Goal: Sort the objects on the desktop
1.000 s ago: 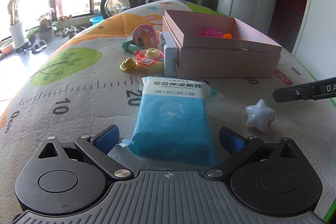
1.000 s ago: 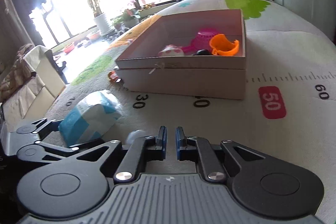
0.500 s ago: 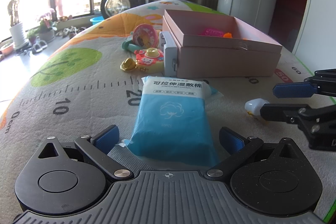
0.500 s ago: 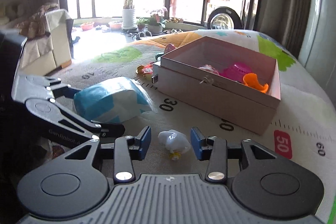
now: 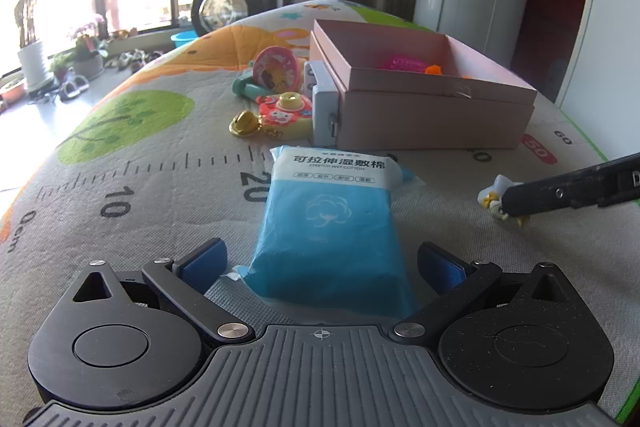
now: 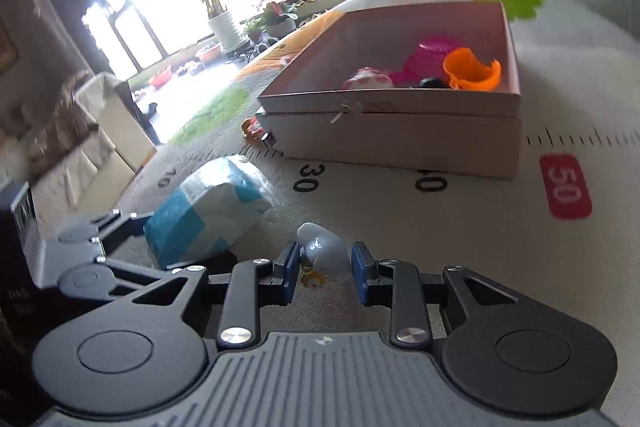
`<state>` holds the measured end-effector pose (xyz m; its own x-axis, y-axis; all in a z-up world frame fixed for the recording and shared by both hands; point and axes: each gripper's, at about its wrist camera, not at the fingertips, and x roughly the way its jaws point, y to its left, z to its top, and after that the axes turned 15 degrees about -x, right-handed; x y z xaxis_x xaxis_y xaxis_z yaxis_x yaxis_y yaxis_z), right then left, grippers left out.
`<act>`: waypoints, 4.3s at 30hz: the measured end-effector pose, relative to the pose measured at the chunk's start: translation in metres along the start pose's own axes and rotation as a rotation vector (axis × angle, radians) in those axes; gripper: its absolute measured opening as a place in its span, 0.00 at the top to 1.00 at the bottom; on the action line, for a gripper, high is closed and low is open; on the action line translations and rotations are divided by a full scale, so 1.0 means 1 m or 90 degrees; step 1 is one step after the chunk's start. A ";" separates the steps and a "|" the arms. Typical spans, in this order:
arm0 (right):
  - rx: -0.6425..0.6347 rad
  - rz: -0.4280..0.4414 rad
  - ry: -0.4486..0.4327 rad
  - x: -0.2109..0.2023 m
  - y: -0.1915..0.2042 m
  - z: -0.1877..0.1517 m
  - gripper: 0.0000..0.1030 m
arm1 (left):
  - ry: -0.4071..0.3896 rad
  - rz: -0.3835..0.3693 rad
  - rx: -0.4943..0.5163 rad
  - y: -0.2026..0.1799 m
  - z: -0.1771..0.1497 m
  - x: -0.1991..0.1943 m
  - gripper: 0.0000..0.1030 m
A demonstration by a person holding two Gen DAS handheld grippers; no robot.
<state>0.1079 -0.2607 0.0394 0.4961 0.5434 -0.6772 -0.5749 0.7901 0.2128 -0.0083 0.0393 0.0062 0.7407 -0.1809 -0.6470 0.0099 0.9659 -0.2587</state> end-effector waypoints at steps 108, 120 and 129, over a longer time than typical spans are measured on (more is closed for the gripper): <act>-0.223 -0.076 -0.013 0.057 0.062 0.170 0.36 | -0.064 0.092 -0.053 0.043 0.033 0.011 0.01; -0.273 -0.215 0.152 0.239 0.062 0.235 0.61 | -0.074 0.046 -0.112 0.055 0.034 0.006 0.01; -0.238 -0.093 0.213 0.213 0.073 0.213 0.70 | -0.050 -0.004 -0.073 0.053 0.027 -0.005 0.00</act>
<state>0.3101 -0.0268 0.0601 0.3881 0.2664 -0.8823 -0.7390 0.6619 -0.1252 0.0067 0.0964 0.0152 0.7917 -0.1671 -0.5876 -0.0593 0.9363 -0.3461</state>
